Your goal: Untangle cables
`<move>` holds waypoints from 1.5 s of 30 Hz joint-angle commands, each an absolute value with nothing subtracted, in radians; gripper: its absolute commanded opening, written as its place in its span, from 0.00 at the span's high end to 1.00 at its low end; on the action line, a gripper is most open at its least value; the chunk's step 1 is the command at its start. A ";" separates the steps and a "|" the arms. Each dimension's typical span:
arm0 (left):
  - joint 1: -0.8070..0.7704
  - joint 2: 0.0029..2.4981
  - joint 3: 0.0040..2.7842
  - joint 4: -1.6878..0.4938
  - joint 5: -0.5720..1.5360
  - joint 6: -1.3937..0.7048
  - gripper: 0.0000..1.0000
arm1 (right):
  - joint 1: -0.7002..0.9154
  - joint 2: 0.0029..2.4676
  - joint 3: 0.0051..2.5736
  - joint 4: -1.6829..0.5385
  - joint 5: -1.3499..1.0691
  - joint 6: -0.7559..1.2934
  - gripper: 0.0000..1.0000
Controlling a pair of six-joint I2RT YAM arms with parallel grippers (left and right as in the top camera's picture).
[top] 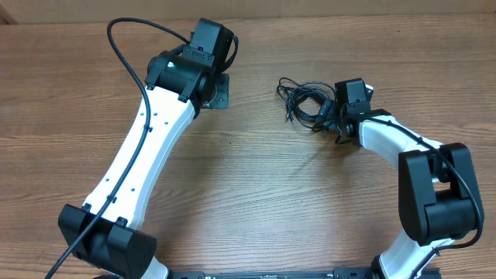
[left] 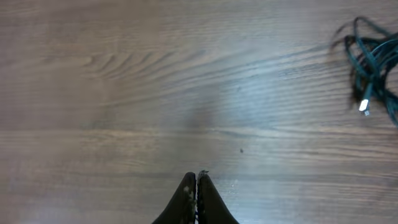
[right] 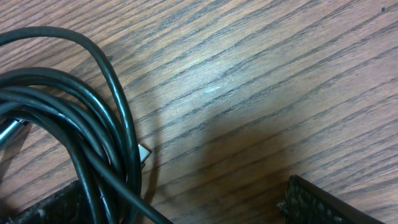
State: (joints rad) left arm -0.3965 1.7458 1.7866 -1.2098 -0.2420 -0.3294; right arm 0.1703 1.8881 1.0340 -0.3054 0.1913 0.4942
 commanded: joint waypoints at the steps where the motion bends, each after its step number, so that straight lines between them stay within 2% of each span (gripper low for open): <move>1: -0.391 1.739 1.797 -1.242 -0.296 -0.397 0.96 | 0.155 1.973 0.968 -0.347 0.168 0.531 0.08; 19: -0.391 1.739 1.649 -1.279 -0.235 -0.427 0.96 | 0.155 1.973 0.968 -0.350 0.164 0.531 0.08; 27: -0.391 1.739 1.489 -1.240 -0.235 -0.428 0.95 | 0.155 1.973 0.968 -0.350 0.164 0.531 0.08; 36: -0.391 1.739 1.440 -1.200 -0.236 -0.427 0.93 | 0.155 1.973 0.968 -0.350 0.164 0.531 0.08; 41: -0.391 1.739 1.440 -1.195 -0.244 -0.426 0.81 | 0.155 1.973 0.968 -0.349 0.165 0.531 0.08; 44: -0.391 1.739 1.440 -1.197 -0.246 -0.413 0.59 | 0.155 1.973 0.968 -0.349 0.164 0.531 0.08; 45: -0.391 1.739 1.442 -1.200 -0.246 -0.404 0.48 | 0.155 1.973 0.968 -0.350 0.165 0.531 0.08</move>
